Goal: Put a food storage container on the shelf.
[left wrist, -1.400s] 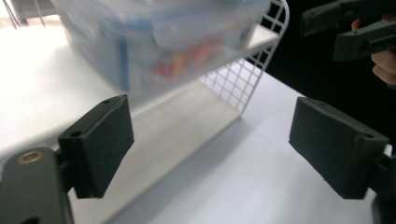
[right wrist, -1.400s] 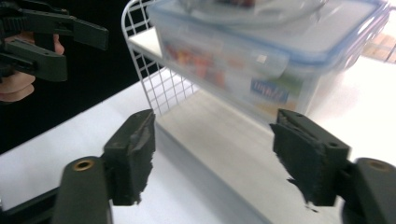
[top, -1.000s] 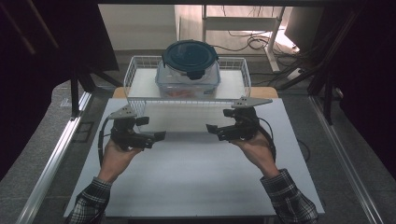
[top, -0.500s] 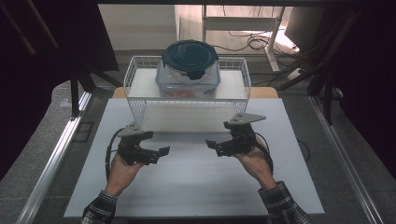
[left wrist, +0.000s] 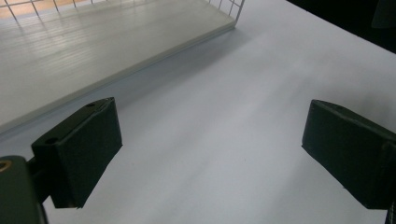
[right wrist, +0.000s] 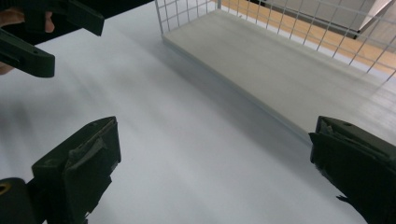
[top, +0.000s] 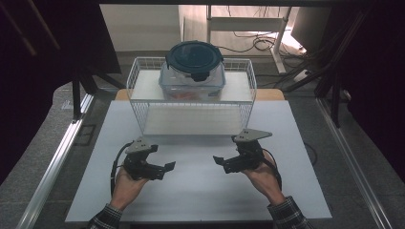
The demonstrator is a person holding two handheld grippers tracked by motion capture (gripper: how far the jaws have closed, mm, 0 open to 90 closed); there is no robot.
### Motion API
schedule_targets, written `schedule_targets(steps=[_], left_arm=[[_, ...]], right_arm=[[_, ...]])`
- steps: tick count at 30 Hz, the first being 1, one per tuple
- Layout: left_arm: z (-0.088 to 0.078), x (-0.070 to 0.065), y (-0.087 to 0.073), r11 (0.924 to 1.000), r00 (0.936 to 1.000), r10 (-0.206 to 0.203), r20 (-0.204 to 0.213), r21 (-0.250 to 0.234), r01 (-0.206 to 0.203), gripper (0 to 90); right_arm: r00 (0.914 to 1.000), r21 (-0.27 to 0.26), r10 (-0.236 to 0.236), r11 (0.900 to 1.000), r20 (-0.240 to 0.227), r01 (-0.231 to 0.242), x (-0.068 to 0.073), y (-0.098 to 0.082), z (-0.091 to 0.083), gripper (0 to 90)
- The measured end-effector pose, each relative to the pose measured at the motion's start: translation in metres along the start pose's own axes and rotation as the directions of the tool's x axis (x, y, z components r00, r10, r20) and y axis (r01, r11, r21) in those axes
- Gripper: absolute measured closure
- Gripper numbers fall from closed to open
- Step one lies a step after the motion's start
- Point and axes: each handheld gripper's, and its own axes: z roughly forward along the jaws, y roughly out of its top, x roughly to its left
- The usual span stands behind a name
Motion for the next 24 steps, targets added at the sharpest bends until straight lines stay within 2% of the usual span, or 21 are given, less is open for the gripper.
schedule_targets(steps=[5, 8, 14, 24], left_arm=[[-0.004, -0.002, -0.009, 1.0, 0.9999, 0.002, -0.011, -0.001, -0.002, 4.1], [-0.007, -0.002, -0.018, 0.9999, 0.9999, -0.01, -0.009, -0.003, 0.01, 4.2], [-0.007, -0.004, -0.031, 0.9998, 0.9998, -0.016, -0.01, 0.015, 0.016, 4.1], [-0.013, -0.01, -0.046, 0.9992, 0.9993, 0.013, -0.036, 0.038, -0.012, 3.6]], right_arm=[[0.9999, 0.004, 0.003, 1.0, 0.01, -0.003, 0.004, -0.009, -0.003, 0.8], [0.9998, -0.001, 0.013, 1.0, 0.018, -0.013, 0.006, -0.015, -0.007, 0.5], [0.9989, -0.001, 0.015, 1.0, 0.045, -0.015, 0.009, -0.028, -0.015, 0.3], [0.9956, 0.003, 0.024, 1.0, 0.091, -0.024, 0.007, -0.053, -0.026, 0.2]])
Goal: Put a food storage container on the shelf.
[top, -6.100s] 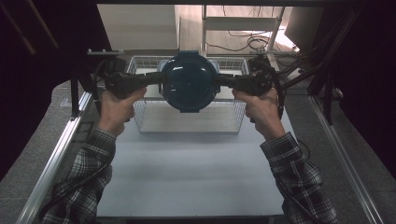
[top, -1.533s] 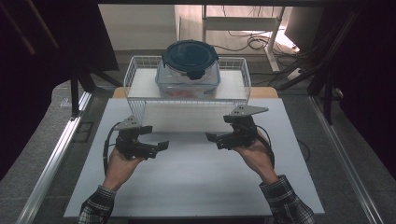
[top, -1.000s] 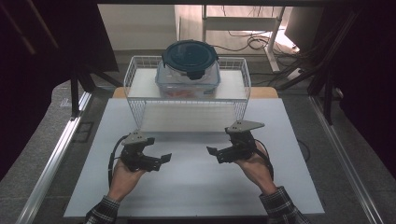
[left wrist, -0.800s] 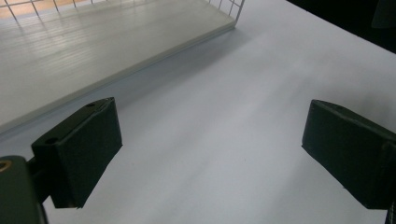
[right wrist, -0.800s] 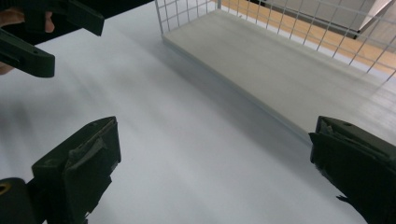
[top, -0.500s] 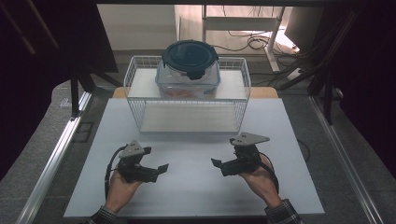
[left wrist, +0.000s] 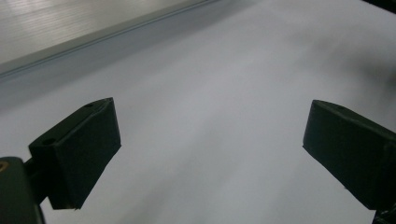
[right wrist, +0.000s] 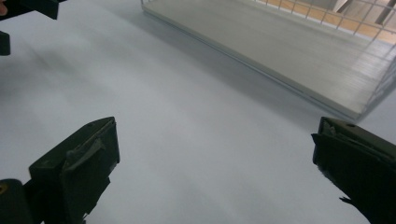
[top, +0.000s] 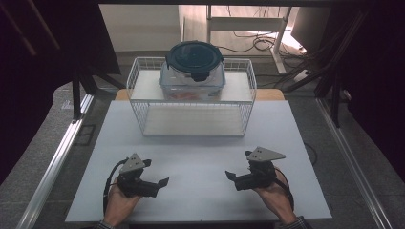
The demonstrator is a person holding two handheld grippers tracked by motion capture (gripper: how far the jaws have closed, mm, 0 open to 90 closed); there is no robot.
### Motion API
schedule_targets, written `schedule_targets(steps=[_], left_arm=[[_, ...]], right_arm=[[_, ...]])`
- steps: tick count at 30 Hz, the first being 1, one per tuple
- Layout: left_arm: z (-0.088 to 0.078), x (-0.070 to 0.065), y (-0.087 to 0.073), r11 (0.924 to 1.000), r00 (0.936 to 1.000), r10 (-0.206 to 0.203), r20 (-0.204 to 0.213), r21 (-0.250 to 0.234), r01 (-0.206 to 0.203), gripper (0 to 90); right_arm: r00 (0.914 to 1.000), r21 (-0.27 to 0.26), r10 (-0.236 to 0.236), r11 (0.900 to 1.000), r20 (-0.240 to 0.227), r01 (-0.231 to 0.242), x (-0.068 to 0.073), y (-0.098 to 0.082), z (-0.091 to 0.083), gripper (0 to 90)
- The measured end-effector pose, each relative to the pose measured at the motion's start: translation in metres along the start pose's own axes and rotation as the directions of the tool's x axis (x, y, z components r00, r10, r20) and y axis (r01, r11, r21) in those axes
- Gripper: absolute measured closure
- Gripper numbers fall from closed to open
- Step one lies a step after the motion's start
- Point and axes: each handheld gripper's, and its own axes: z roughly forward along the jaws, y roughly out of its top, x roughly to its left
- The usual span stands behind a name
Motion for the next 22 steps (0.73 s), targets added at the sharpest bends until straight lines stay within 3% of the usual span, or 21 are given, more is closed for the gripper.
schedule_targets(steps=[7, 12, 15, 22], left_arm=[[0.003, -0.002, -0.016, 0.9989, 0.9996, 0.011, -0.025, 0.045, -0.01, 3.6], [0.006, -0.003, -0.026, 0.9943, 0.9987, 0.037, -0.034, 0.101, -0.034, 3.8], [0.006, -0.001, -0.03, 0.9913, 0.9989, 0.033, -0.032, 0.128, -0.028, 4.1], [0.006, 0.004, -0.033, 0.9924, 0.9998, 0.005, -0.018, 0.123, -0.003, 4.8]], right_arm=[[0.9996, 0.023, 0.017, 1.0, 0.023, -0.018, -0.002, -0.019, -0.003, 0.0], [0.999, 0.056, 0.037, 0.998, 0.024, -0.038, -0.003, -0.033, 0.0, 0.0], [0.9986, 0.09, 0.047, 0.995, 0.023, -0.049, -0.004, -0.041, 0.005, 0.0], [0.9984, 0.157, 0.042, 0.986, 0.039, -0.047, -0.006, -0.049, 0.015, 0.0]])
